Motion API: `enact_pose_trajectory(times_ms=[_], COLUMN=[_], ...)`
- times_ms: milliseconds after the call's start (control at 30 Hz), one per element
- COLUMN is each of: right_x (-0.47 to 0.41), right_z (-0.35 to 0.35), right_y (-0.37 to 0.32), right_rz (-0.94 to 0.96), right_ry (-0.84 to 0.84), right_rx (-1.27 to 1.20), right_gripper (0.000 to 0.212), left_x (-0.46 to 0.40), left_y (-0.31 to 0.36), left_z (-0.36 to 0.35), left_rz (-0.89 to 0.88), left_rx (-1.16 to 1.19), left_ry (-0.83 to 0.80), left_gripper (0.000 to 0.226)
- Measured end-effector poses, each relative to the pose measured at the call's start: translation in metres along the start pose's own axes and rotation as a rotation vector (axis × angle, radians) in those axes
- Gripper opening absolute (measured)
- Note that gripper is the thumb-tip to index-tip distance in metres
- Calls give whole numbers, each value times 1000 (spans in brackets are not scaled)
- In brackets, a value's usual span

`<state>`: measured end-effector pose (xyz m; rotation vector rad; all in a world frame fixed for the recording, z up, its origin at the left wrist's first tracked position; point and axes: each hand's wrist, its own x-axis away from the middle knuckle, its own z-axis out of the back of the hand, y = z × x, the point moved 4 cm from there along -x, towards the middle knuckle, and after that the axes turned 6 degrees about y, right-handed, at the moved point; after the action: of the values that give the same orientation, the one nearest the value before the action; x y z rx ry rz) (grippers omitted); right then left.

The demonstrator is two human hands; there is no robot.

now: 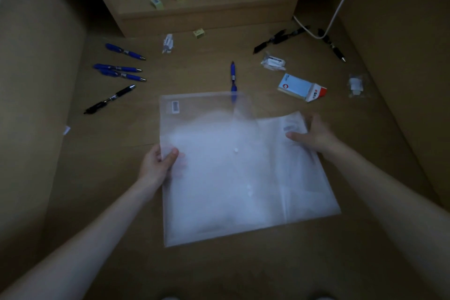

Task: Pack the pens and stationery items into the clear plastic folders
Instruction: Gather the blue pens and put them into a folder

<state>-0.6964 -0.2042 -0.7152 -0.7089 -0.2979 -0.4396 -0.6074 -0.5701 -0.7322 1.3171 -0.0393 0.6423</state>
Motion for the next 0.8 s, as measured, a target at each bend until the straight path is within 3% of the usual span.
enact_pose_trajectory(times_ms=[100, 267, 367, 500, 567, 700, 800], right_x=[6, 21, 31, 31, 33, 39, 35], right_z=[0, -6, -2, -2, -5, -5, 0], right_y=[11, 25, 26, 34, 33, 27, 33], right_rz=[-63, -125, -205, -268, -256, -202, -197], right_ry=[-4, -130, -260, -361, -362, -322, -254], right_rx=[51, -239, -312, -421, -507, -588, -641], right_gripper=[80, 37, 24, 34, 36, 37, 44], left_x=[-7, -11, -11, -12, -14, -18, -19], left_y=[-9, -10, -11, -21, -24, -28, -26], left_z=[15, 33, 43, 60, 67, 78, 83], left_rz=[27, 78, 107, 132, 130, 134, 139], left_rx=[-22, -7, 12, 1, -38, -138, -248], left_ry=[44, 151, 182, 230, 246, 282, 294], left_gripper=[16, 26, 28, 22, 31, 34, 50])
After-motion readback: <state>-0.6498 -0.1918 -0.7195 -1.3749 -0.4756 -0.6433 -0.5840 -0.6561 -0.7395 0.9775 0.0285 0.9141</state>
